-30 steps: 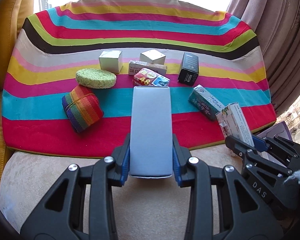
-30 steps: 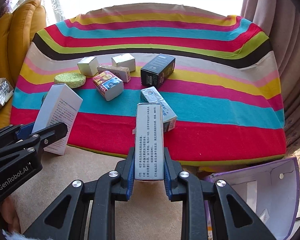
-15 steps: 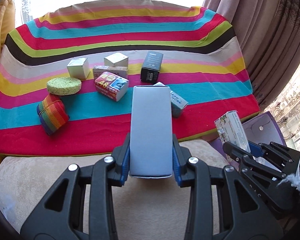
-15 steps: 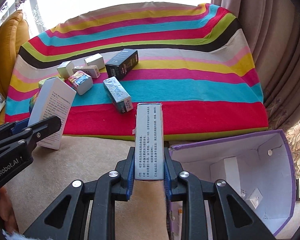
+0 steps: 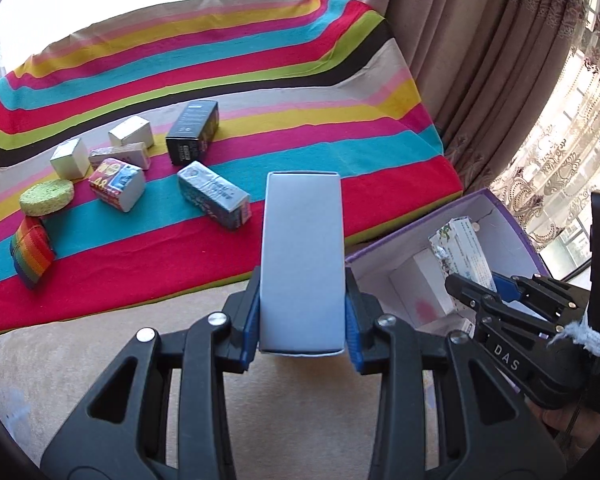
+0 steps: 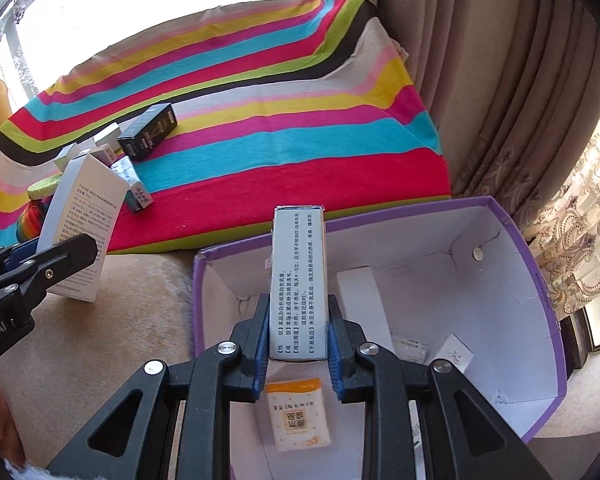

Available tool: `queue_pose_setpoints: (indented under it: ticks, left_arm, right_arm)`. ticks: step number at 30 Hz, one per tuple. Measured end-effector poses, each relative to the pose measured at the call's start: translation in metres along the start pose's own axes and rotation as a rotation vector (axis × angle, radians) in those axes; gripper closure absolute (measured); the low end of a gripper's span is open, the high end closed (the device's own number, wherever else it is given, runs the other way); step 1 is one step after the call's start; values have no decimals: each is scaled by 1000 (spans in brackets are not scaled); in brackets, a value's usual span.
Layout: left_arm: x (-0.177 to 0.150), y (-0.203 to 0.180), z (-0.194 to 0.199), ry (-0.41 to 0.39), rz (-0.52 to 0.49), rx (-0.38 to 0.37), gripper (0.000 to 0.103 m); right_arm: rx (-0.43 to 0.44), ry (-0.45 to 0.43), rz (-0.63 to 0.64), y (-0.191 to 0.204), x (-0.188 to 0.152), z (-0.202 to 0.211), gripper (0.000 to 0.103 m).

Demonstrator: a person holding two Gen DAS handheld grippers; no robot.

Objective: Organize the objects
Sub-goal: 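Carry the tall white box in the left tool while the right carries the printed box, then open both tools to release both white boxes into the storage box, then move both open tools back over the striped cloth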

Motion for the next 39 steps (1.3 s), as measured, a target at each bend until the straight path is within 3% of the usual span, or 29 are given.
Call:
queue_pose_setpoints:
  ticks: [13,15,17,21,26,28,32,34,39]
  left_arm:
    - [-16,-77,-15,92,-95,-202,63]
    - [-18,-81,-16,104,-104,-217,55]
    - [-16,-80,-14,96,-94,-224,36]
    - [-13,-74,-9,87,-54,-237,31]
    - [-12,-54,-3,84,-15,-192,22]
    - [-11,-42,2,73,-5,-156,20]
    - [-6,-4,15,30,26,-10,12]
    - [-5,15,22,2,56,12,11]
    - [-6,62,41,-52,88,72,10]
  right_arm:
    - [-92,2,-109,-69,-8,7,77]
    - [-97,2,-119,-73,-8,8,76]
    - [-99,3,-119,-73,-7,8,75]
    - [-90,-11,-106,-66,-4,11,66]
    - [-75,-75,-79,-52,8,26,48]
    - [-78,-104,-62,-44,15,33,35]
    - [-108,-170,-24,-24,27,46,27]
    - [-119,-207,-24,-14,32,51,20]
    - [-120,-270,76,23,40,57,19]
Point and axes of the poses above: each gripper's, at about its wrist camera, not at the fingertips, and z roughly against the way its jaws point, y to its left, x to its top, the point moved 10 cm from there along -z, roughly the way its jaws point
